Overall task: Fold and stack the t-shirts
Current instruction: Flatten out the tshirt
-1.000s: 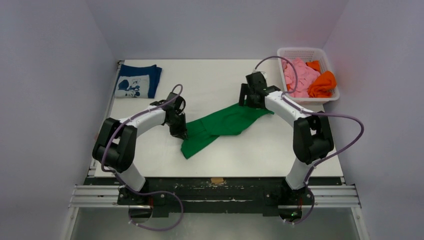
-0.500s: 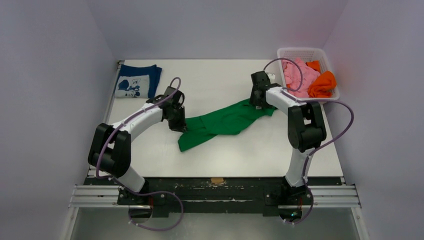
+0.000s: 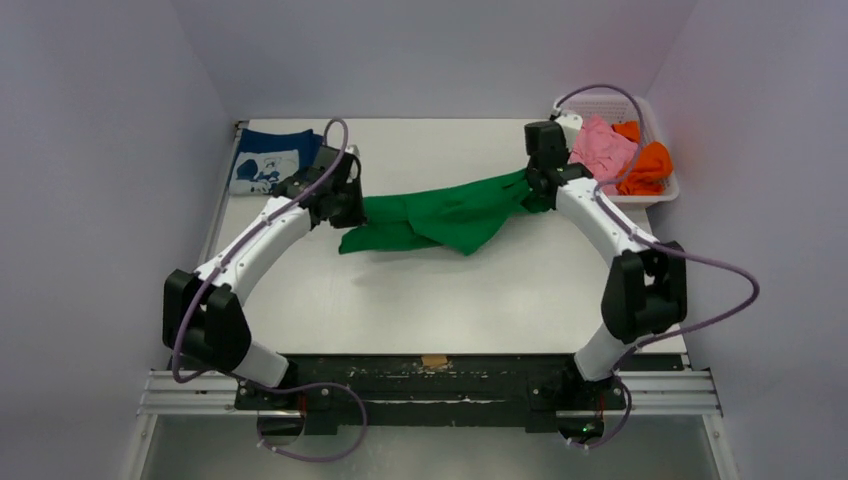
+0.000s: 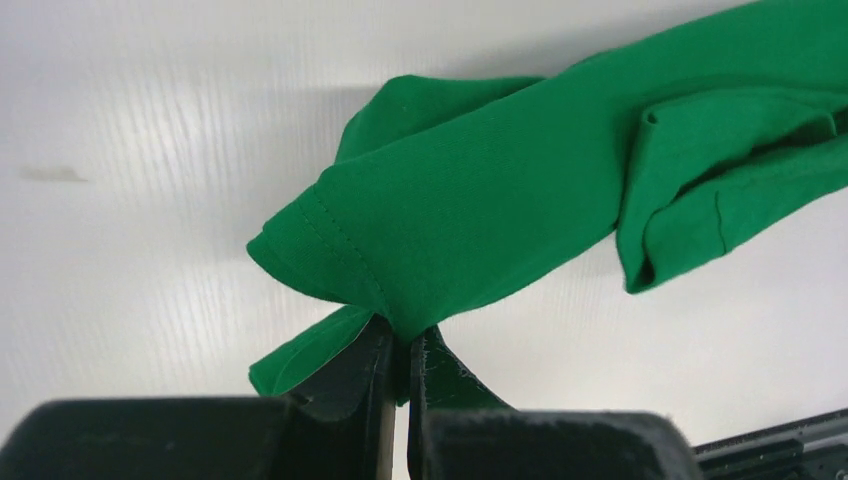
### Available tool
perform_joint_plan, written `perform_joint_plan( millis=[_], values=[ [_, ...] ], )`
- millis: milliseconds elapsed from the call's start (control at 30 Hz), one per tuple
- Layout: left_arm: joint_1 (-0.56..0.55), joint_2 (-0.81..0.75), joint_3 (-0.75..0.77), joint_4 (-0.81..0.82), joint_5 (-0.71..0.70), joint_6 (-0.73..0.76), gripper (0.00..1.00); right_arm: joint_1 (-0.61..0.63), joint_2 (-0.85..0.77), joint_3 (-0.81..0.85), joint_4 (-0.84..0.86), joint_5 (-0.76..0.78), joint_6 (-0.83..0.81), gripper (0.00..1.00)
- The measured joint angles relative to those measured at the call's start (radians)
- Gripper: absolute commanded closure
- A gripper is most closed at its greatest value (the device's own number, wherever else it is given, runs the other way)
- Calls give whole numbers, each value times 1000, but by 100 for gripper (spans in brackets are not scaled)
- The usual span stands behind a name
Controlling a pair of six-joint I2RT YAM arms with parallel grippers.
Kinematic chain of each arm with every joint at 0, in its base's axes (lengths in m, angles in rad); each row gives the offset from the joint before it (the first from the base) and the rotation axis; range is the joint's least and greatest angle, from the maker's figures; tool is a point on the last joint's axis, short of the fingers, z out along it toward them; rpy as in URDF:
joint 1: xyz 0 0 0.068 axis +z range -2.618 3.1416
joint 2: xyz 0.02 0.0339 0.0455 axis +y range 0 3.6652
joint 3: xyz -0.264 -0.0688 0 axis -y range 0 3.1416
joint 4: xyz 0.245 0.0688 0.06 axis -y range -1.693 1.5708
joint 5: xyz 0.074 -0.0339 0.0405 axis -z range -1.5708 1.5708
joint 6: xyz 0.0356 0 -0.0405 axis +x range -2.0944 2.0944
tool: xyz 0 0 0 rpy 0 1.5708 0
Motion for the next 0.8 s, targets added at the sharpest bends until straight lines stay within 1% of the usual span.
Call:
perform_joint_plan(
  millis=[100,267,433,567,800],
  values=[
    [4,-53,59,-7,-61,17,100,0,-163,-37,67,23,-33,100],
    [11,-170,169,-2,-165,66,100,0,-452,-76,220,10,-103,100],
    [12,-332,207,69,-190,119,100,1,-671,-82,367,-104,-174,100],
    [12,-467,211,122,-161,159,100,1,-763,-83,402,-172,-202,100],
    [13,-638,212,147,-71,198,100,0,-865,-66,380,-322,-224,100]
  ],
)
